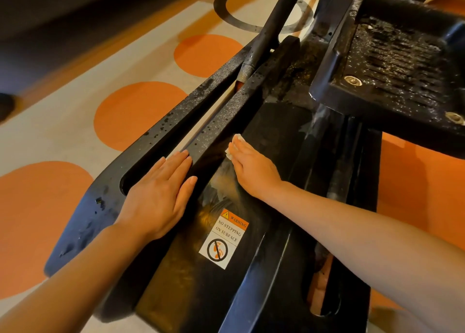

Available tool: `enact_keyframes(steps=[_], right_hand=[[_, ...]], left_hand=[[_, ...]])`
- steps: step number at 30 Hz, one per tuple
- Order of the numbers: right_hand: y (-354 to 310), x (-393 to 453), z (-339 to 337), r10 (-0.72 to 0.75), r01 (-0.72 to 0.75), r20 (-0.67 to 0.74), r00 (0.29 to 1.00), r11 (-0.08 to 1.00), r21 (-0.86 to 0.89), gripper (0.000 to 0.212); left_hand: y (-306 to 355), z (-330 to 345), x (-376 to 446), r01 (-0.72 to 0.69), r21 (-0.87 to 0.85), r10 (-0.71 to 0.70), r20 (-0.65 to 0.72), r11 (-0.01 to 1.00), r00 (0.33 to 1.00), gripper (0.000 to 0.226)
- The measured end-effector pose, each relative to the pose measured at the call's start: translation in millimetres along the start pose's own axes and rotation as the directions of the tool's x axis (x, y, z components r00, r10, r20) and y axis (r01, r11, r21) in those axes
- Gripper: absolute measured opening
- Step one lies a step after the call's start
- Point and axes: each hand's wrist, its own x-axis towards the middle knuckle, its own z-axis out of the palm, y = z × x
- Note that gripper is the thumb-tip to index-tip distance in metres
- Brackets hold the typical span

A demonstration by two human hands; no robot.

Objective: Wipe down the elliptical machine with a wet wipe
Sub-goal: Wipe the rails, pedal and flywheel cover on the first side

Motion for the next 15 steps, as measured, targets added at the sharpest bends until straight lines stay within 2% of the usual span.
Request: enact_keyframes(steps=[3, 7, 10, 15], right_hand=[[10, 1, -5, -0.043, 0.044, 0.035, 0.998, 0.998, -0.044, 0.041], [14, 0, -7, -0.197, 0.193, -0.02, 0.98, 0.974, -0.116, 0.03], [9, -3, -12, -0.285, 0.276, -0.009, 0.958, 0.935, -0.221, 0.023], [3, 2, -18, -0.3, 0.321, 0.114, 0.947, 0.893, -0.315, 0.019]], left_hand=[[-5, -8, -3, -0.035, 0.03, 0.034, 0.033, 0.999, 0.999, 0.071], [-15, -16, -8, -0.128, 0.118, 0.123, 0.056, 0.985, 0.991, 0.07], [-17, -23, -10, -0.175, 0.169, 0.168, 0.054, 0.97, 0.984, 0.064], [-7, -39, -14, -0.176, 0.111, 0.166, 0.096, 0.978, 0.981, 0.06]])
